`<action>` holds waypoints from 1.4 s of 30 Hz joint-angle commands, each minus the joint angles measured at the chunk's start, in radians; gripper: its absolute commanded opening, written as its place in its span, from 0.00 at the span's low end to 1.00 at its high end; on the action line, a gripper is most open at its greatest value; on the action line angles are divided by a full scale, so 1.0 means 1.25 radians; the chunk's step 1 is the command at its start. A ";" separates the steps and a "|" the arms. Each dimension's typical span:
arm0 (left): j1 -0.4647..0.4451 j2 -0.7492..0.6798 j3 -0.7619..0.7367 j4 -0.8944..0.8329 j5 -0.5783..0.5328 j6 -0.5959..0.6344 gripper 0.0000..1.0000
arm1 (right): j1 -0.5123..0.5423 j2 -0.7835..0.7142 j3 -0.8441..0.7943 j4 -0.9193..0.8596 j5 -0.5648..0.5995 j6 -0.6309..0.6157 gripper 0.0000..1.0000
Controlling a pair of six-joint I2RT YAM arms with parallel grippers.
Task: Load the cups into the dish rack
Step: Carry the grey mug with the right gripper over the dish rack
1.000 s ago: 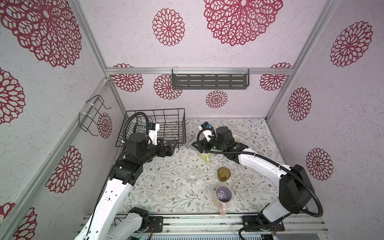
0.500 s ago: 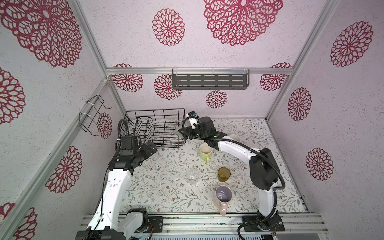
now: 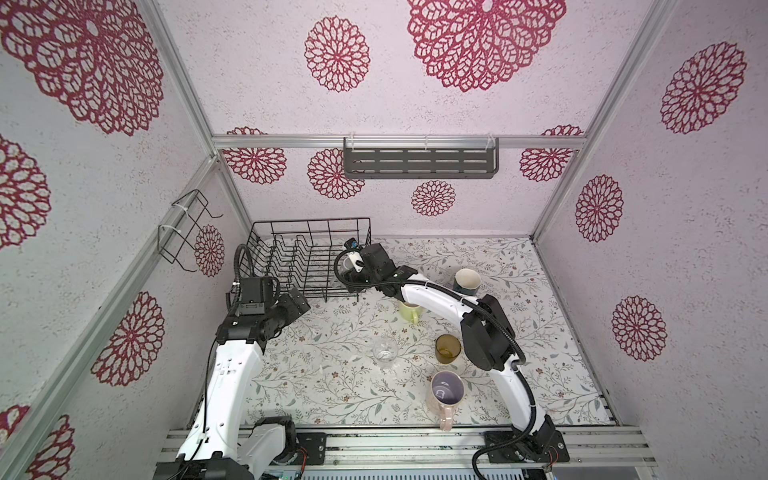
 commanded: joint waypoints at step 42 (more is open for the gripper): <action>0.020 0.000 0.030 -0.012 0.059 0.060 0.97 | 0.063 0.037 0.123 -0.054 0.347 0.196 0.25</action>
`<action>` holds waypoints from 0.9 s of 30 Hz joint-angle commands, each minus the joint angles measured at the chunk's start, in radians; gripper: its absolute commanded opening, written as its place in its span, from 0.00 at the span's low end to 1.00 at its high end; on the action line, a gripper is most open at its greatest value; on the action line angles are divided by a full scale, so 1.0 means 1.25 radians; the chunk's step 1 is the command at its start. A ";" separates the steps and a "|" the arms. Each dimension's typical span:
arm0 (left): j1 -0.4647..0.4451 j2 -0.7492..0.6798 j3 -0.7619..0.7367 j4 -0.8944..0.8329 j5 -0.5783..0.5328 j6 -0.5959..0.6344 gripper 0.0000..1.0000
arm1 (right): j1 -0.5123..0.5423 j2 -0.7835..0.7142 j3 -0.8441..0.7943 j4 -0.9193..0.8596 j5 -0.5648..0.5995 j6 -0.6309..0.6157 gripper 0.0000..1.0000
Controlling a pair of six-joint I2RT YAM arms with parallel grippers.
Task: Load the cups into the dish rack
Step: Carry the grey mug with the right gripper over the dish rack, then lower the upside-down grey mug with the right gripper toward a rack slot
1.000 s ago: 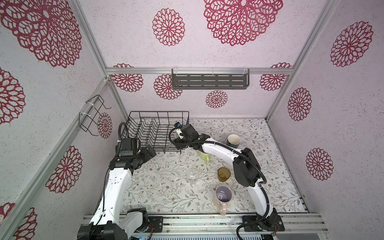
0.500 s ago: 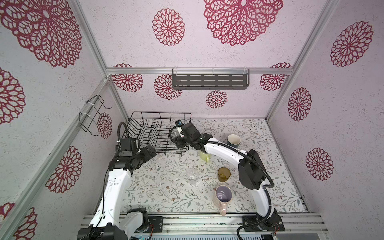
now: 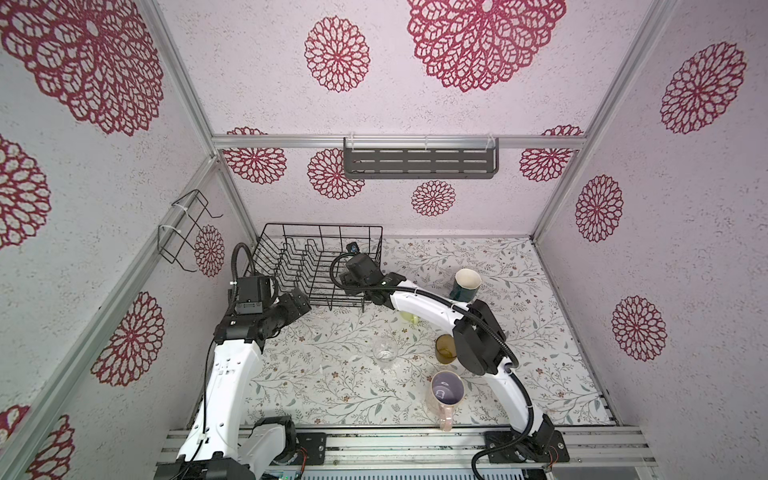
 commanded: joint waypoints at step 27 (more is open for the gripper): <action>0.009 0.013 -0.003 0.014 0.001 0.002 0.97 | 0.011 0.067 0.149 -0.109 0.079 0.128 0.53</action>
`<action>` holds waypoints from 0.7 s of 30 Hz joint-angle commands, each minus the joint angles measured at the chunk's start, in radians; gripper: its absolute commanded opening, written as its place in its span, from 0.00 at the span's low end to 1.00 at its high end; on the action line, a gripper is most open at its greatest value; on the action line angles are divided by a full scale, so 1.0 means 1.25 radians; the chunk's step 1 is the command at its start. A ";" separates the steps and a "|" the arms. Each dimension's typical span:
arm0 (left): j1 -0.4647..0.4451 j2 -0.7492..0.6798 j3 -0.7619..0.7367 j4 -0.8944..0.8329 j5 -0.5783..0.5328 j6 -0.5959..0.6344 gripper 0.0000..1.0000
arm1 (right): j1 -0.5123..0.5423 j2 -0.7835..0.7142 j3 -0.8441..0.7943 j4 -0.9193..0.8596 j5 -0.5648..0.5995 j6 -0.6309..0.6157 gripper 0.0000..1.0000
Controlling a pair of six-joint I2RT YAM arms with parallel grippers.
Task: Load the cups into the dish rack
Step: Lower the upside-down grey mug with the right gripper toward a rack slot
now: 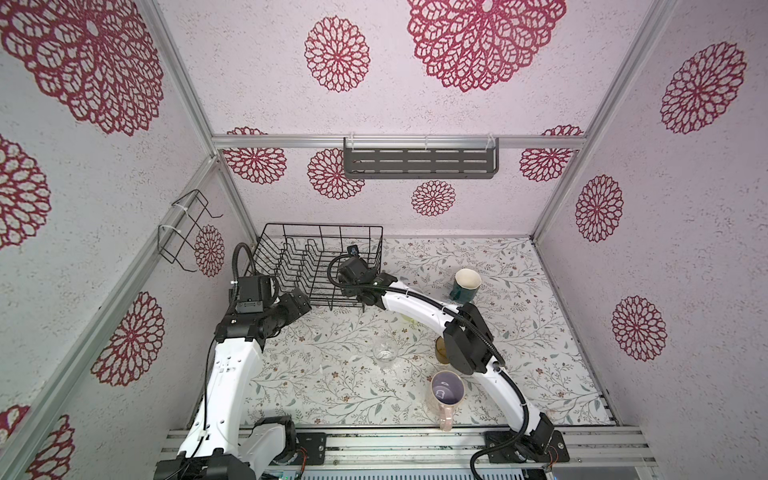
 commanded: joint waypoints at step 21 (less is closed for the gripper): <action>0.008 0.020 -0.023 0.029 0.018 -0.005 0.97 | -0.009 -0.031 0.015 -0.040 -0.025 -0.026 0.62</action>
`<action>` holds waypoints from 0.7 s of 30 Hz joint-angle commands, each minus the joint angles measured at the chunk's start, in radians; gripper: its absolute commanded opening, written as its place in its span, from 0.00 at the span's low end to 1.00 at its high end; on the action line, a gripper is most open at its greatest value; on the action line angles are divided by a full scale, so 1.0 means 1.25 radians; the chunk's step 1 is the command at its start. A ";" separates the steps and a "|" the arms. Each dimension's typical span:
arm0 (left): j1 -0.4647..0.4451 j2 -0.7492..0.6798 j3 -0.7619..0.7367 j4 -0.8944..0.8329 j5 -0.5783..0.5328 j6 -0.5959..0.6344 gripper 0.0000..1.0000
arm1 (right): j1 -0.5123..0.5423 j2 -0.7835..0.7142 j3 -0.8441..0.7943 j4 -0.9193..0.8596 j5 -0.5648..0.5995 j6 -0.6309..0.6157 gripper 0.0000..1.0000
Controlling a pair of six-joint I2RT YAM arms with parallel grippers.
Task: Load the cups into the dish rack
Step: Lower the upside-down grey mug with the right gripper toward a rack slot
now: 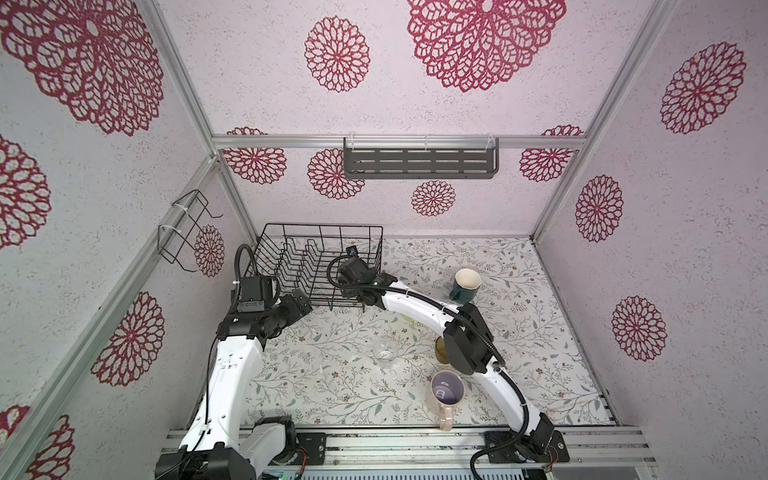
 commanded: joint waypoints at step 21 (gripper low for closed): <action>0.008 -0.004 -0.017 0.039 0.027 -0.002 0.97 | -0.020 -0.079 -0.065 -0.028 -0.016 -0.025 0.67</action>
